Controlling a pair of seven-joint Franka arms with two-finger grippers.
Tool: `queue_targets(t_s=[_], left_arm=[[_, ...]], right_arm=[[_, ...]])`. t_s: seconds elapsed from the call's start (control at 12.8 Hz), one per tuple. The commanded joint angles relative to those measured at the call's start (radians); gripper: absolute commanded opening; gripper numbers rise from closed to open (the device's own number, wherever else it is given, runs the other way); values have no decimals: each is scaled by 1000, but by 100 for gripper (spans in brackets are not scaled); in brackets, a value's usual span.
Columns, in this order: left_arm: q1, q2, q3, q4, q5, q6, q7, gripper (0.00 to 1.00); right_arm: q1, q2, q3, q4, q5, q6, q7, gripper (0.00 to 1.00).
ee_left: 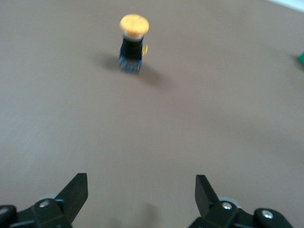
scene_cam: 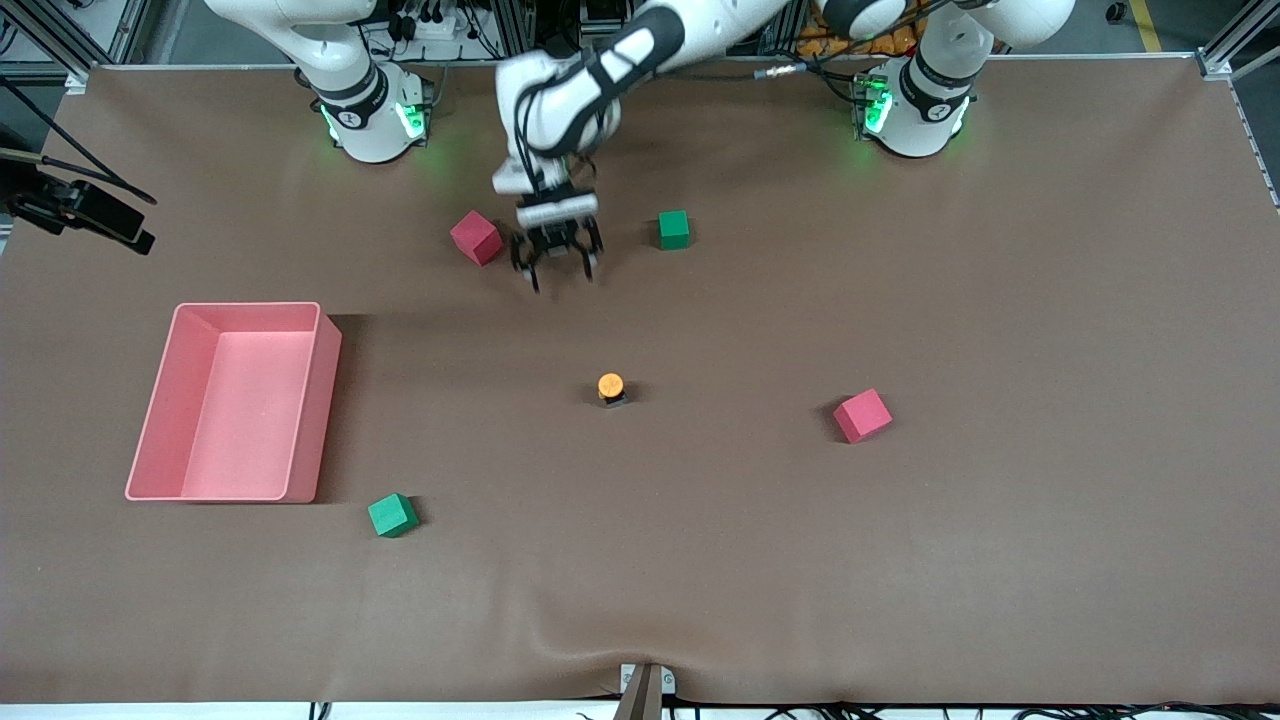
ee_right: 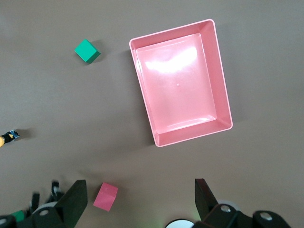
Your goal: Place and upright button with both arms
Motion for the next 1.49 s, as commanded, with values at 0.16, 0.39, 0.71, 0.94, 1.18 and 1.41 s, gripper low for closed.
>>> queue_targets(t_s=[0.16, 0.39, 0.71, 0.94, 1.18, 1.41], left_arm=[[100, -267, -17, -29, -440, -40, 335, 100], [284, -407, -17, -31, -655, -171, 696, 100], [614, -517, -20, -29, -868, -272, 1154, 100], [792, -588, -19, -29, -896, -405, 1452, 100], [924, -660, -19, -38, -883, -525, 1748, 100], [1042, -735, -23, -86, -890, -571, 1930, 100]], right_arm=[[-19, -11, 11, -5, 19, -8, -8, 100], [-22, -11, 11, -6, 19, -11, -8, 100], [-21, -11, 11, -8, 21, -10, -8, 100], [-21, -11, 11, -6, 28, -8, -8, 100], [-18, -11, 11, -6, 36, -8, -8, 100], [-22, -11, 11, -8, 36, -7, -8, 100]])
